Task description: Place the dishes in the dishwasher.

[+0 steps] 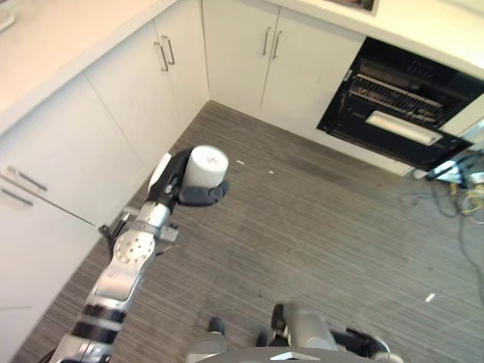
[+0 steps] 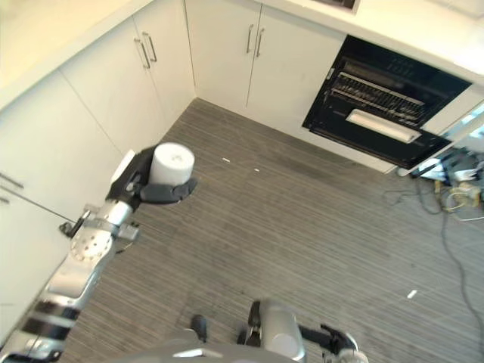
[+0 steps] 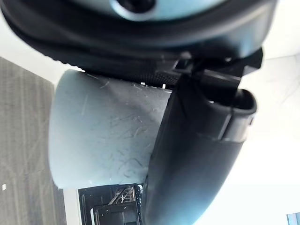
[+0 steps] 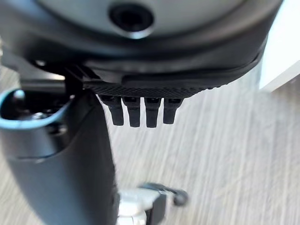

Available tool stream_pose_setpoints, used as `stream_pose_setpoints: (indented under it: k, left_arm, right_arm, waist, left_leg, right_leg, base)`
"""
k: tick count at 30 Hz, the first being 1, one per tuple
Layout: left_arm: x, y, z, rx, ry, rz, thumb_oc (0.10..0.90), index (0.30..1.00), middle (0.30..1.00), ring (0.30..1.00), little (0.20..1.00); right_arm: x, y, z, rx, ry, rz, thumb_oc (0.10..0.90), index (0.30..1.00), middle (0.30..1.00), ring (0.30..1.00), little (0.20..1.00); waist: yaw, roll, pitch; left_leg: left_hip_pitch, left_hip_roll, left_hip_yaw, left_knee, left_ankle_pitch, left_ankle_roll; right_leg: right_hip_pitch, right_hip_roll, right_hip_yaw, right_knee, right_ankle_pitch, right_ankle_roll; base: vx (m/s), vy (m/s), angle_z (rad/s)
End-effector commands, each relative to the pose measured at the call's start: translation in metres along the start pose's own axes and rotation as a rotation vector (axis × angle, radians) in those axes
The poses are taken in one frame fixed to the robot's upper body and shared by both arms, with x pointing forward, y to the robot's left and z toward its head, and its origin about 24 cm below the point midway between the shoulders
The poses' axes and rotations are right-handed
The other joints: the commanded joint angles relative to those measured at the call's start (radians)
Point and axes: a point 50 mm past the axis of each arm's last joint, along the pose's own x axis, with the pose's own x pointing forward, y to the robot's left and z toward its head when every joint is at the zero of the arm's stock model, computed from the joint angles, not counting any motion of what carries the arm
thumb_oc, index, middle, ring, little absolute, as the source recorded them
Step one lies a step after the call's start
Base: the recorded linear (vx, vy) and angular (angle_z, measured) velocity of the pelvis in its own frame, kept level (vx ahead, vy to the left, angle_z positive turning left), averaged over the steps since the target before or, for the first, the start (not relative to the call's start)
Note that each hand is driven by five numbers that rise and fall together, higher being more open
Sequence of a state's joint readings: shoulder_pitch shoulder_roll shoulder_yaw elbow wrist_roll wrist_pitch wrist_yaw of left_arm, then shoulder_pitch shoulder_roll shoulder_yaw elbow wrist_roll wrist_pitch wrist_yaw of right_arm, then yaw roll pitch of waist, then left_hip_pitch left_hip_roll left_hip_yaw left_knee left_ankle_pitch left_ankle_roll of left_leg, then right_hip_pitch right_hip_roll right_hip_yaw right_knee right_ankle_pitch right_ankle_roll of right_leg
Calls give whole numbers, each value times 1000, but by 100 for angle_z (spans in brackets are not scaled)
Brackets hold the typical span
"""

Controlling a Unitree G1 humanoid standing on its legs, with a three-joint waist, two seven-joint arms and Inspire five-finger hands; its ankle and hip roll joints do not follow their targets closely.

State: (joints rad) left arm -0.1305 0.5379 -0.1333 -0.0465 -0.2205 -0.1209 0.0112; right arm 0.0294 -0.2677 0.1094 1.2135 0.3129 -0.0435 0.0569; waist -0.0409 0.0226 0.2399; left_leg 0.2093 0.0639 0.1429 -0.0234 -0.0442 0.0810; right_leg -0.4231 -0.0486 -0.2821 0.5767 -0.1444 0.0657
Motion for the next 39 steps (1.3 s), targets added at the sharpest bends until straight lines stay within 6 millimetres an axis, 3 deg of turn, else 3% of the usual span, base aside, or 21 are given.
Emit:
stream_pose_setpoints:
  k: [1,2,3,6,9,10,11,12,16,17,18,20,21,22,23,28,32,34,36,37,39]
  left_arm:
    - [-11,2,36,56,-200,-35,400,300,300,300,300]
    - [-10,2,34,53,-194,-35,400,300,300,300,300]
    - [-9,1,32,53,-184,-33,400,300,300,300,300]
    - [-10,-2,31,50,-180,-45,400,300,300,300,300]
    - [-11,-3,27,19,-168,-29,400,300,300,300,300]
    - [-11,-3,27,19,-168,-29,400,300,300,300,300]
    - [-13,-1,23,-2,-155,1,400,300,300,300,300]
    - [-12,-1,23,-10,-157,3,400,300,300,300,300]
    - [-13,-3,21,-25,-151,1,400,300,300,300,300]
    - [-14,-2,20,-24,-145,5,400,300,300,300,300]
    - [-16,-2,20,-20,-144,10,400,300,300,300,300]
    - [-17,-1,20,-17,-145,15,400,300,300,300,300]
    - [-18,0,20,-13,-141,23,400,300,300,300,300]
    - [-21,0,19,-4,-137,22,400,300,300,300,300]
    - [-22,1,19,1,-134,21,400,300,300,300,300]
    - [-26,-1,18,8,-128,7,400,300,300,300,300]
    - [-23,-2,20,12,-138,2,400,300,300,300,300]
    - [-19,-5,23,13,-154,-13,400,300,300,300,300]
    - [-15,-10,28,20,-176,-37,400,300,300,300,300]
    - [-15,-10,28,21,-178,-37,400,300,300,300,300]
    - [-11,-14,30,16,-188,-60,400,300,300,300,300]
  right_arm:
    - [4,24,-4,-31,51,56,800,900,900,900,900]
    - [3,24,-5,-26,56,57,800,900,900,900,900]
    - [3,25,-5,-30,59,66,800,900,900,900,900]
    - [2,23,-10,-23,77,58,800,900,900,900,900]
    - [0,17,-20,-23,112,38,800,900,900,900,900]
    - [0,17,-20,-23,112,38,800,900,900,900,900]
    - [1,13,-18,-25,109,25,800,900,900,900,900]
    - [1,12,-15,-22,101,19,800,900,900,900,900]
    - [2,10,-10,-14,83,10,800,900,900,900,900]
    - [3,10,-4,-26,63,13,800,900,900,900,900]
    - [4,12,3,-42,41,19,800,900,900,900,900]
    - [5,13,6,-54,32,22,800,900,900,900,900]
    - [5,15,9,-61,27,25,800,900,900,900,900]
    - [5,16,9,-67,25,27,800,900,900,900,900]
    - [5,18,8,-67,27,31,800,900,900,900,900]
    - [4,18,3,-36,32,36,800,900,900,900,900]
    - [5,25,11,4,-10,61,800,900,900,900,900]
    - [6,27,21,15,-47,65,800,900,900,900,900]
    - [6,31,33,14,-95,81,800,900,900,900,900]
    - [6,31,34,15,-96,81,800,900,900,900,900]
    - [6,36,38,0,-116,100,800,900,900,900,900]
  waist:
    - [31,-86,-83]
    - [24,-84,-85]
    - [18,-83,-90]
    - [17,-74,-125]
    - [9,-77,-142]
    - [9,-77,-142]
    - [16,-86,-132]
    - [16,-93,-132]
    - [27,-89,-130]
    - [40,-93,-130]
    - [56,-97,-125]
    - [65,-98,-124]
    - [77,-91,-120]
    - [97,-76,-117]
    - [97,-69,-117]
    - [70,-55,-149]
    - [62,-61,-158]
    - [72,-52,-153]
    - [70,-42,-131]
    - [72,-42,-132]
    - [65,-42,-126]
  left_leg:
    - [-134,-75,7,18,-5,-60]
    - [-107,-73,0,13,-23,-65]
    - [-64,-74,13,14,-51,-72]
    - [-2,-72,17,45,-112,-90]
    - [-60,-45,35,335,-12,-182]
    - [-60,-45,35,335,-12,-182]
    - [-139,-8,52,525,64,-237]
    - [-167,6,62,546,89,-240]
    - [-192,63,108,506,70,-229]
    - [-229,58,93,418,41,-199]
    - [-276,39,21,310,28,-176]
    - [-279,35,-12,229,45,-172]
    - [-284,40,-63,167,75,-178]
    - [-316,29,-159,106,124,-179]
    - [-321,25,-174,83,142,-183]
    - [-217,6,-158,23,110,-165]
    - [-176,-9,-77,39,57,-131]
    - [-163,-10,-32,55,24,-108]
    - [-143,-14,10,78,-12,-82]
    - [-148,-14,12,79,-8,-81]
    - [-125,-20,45,73,-24,-69]
  right_leg:
    - [265,-62,-2,-417,191,102]
    - [267,-68,-25,-469,211,109]
    - [242,-98,-100,-516,243,118]
    - [302,-97,-180,-551,230,108]
    - [398,-75,-216,-586,235,59]
    - [398,-75,-216,-586,235,59]
    - [448,-63,-208,-616,219,30]
    - [463,-65,-211,-629,217,24]
    - [500,-49,-200,-653,201,20]
    - [512,-51,-162,-653,185,22]
    - [521,-43,-106,-653,170,27]
    - [522,-41,-78,-651,167,29]
    - [529,-31,-42,-644,156,28]
    - [544,-9,11,-633,140,22]
    - [551,0,25,-625,130,20]
    - [554,4,100,-581,105,28]
    - [536,-23,149,-544,114,55]
    - [503,-40,126,-459,99,74]
    - [427,-81,73,-290,104,111]
    - [420,-82,75,-288,107,110]
    - [369,-131,9,-222,161,142]
  base:
    - [340,-18,63]
    - [613,-42,69]
    - [658,-50,47]
    - [491,-63,39]
    - [315,-125,30]
    - [253,-161,-6]
    - [200,-112,-27]
    - [200,-112,-27]
    - [178,12,-35]
    - [337,150,-39]
    - [328,151,-51]
    - [215,122,-113]
    - [338,174,-139]
    - [319,153,-132]
    - [288,144,-109]
    - [194,181,-85]
    - [113,178,-94]
    - [73,199,-118]
    - [46,171,-112]
    - [16,99,-100]
    - [47,43,-83]
